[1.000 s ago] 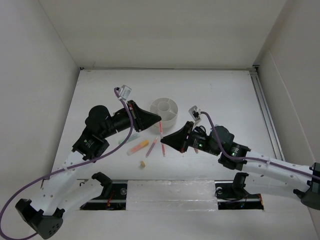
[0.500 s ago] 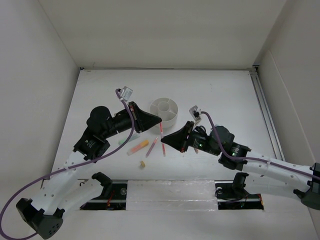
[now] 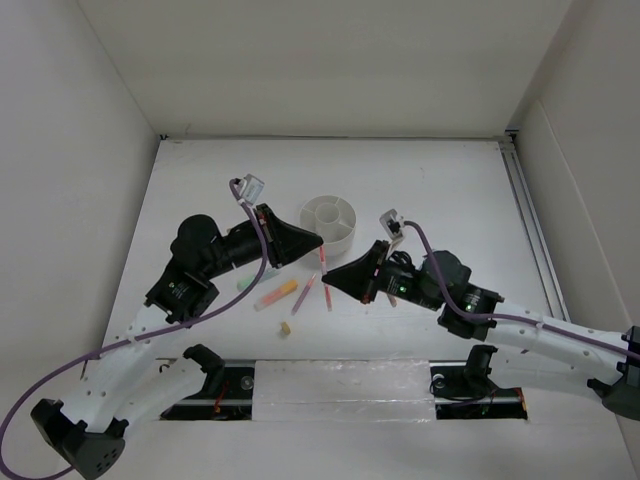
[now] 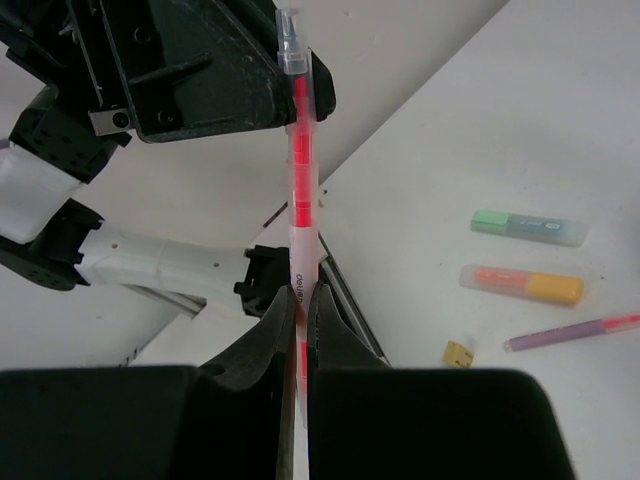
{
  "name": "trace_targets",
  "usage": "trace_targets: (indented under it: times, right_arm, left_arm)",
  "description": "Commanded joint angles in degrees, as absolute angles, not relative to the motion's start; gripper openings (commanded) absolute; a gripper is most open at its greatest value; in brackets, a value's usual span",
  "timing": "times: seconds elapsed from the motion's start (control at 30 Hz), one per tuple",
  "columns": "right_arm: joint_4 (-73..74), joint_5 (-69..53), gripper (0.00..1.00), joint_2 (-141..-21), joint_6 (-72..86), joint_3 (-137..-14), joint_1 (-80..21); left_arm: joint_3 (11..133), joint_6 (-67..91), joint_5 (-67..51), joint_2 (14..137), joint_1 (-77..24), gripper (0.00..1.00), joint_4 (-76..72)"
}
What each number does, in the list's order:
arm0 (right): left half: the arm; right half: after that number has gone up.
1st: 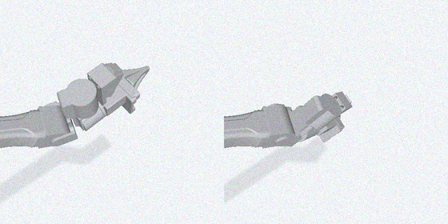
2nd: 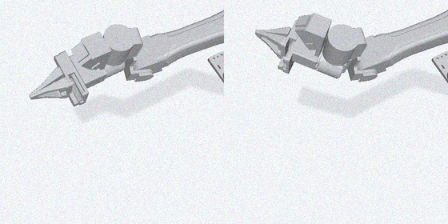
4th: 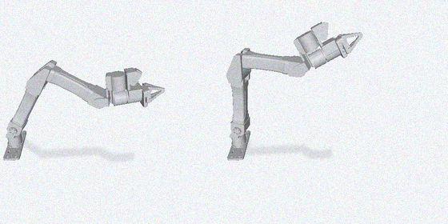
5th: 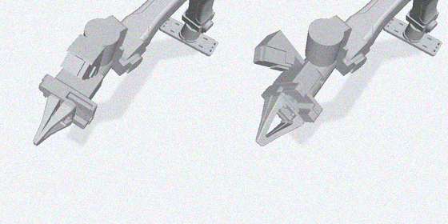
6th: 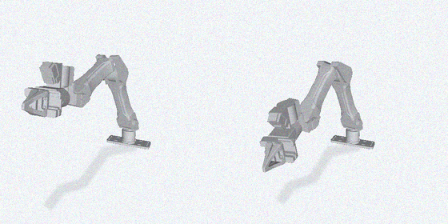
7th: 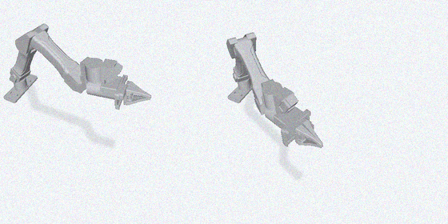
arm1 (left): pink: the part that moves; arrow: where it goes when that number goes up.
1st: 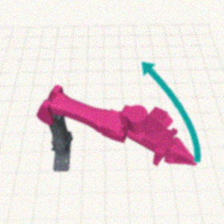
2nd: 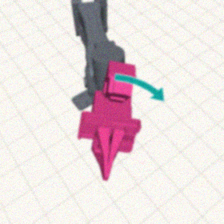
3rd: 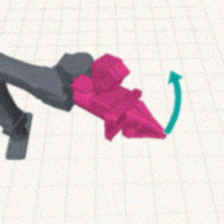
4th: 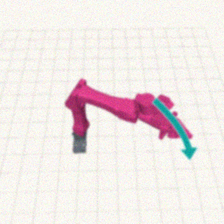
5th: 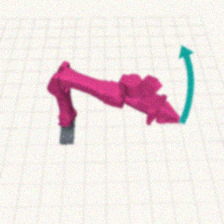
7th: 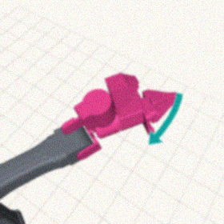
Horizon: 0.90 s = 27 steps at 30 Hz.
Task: Sort the stationery into containers
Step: Cap the pen
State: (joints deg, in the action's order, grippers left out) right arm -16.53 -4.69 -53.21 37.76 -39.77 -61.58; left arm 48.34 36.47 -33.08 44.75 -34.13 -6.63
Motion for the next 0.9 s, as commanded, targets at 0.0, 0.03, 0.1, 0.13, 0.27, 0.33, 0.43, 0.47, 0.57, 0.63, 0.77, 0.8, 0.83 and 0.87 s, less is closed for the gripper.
trace_targets:
  times: [0.0,0.03,0.1,0.13,0.27,0.33,0.43,0.47,0.57,0.63,0.77,0.8,0.83,0.87]
  right_arm:
    - [-18.9,-3.87,0.0,-52.47,37.35,-43.41,-61.96]
    - [-18.9,-4.48,0.0,-52.47,37.35,-43.42,-61.96]
    - [-18.9,-4.48,0.0,-53.0,37.35,-44.03,-61.96]
    - [-18.9,-4.48,0.0,-53.0,37.35,-44.03,-61.96]
    - [-18.9,-4.48,0.0,-53.0,37.35,-44.56,-61.96]
    - [-18.9,-3.79,0.0,-53.52,37.35,-44.56,-61.96]
    - [-18.9,-3.25,0.0,-54.05,37.35,-45.09,-61.96]
    - [-18.9,-3.25,0.0,-54.05,37.35,-45.61,-61.96]
    - [-19.42,-2.55,0.0,-54.05,37.88,-45.62,-61.96]
    - [-19.42,-1.85,0.0,-53.53,37.88,-45.62,-61.96]
    - [-19.42,-1.23,0.0,-53.0,37.88,-45.62,-61.96]
    - [-19.42,-1.23,0.0,-52.48,37.88,-45.62,-61.96]
    - [-19.42,-1.23,0.0,-52.47,37.88,-45.62,-61.96]
    - [-19.42,-1.75,0.0,-52.47,37.88,-45.62,-61.96]
  left_arm:
    - [47.9,35.16,-34.8,43.77,-34.28,0.0,-9.23]
    - [47.9,35.16,-34.8,43.77,-34.28,0.0,-9.23]
    - [47.38,34.63,-35.33,43.77,-34.28,0.0,-9.23]
    - [47.37,34.63,-35.94,43.77,-34.28,0.0,-9.23]
    - [46.76,34.63,-36.56,43.77,-34.28,0.0,-9.76]
    - [46.14,35.16,-36.56,43.77,-34.28,0.0,-10.28]
    - [46.14,35.16,-36.56,43.16,-34.28,0.0,-10.81]
    - [46.14,35.16,-36.04,43.15,-34.28,0.0,-10.81]
    - [46.14,35.16,-36.04,43.15,-34.28,0.0,-10.29]
    - [46.14,34.63,-36.04,43.15,-34.28,0.0,-10.28]
    - [46.14,34.01,-36.04,44.29,-34.28,0.0,-9.15]
    - [46.14,33.49,-36.73,44.3,-34.28,0.0,-9.14]
    - [46.75,33.49,-36.74,44.82,-34.28,0.0,-9.14]
    - [46.76,32.88,-37.61,45.61,-34.28,0.0,-8.44]
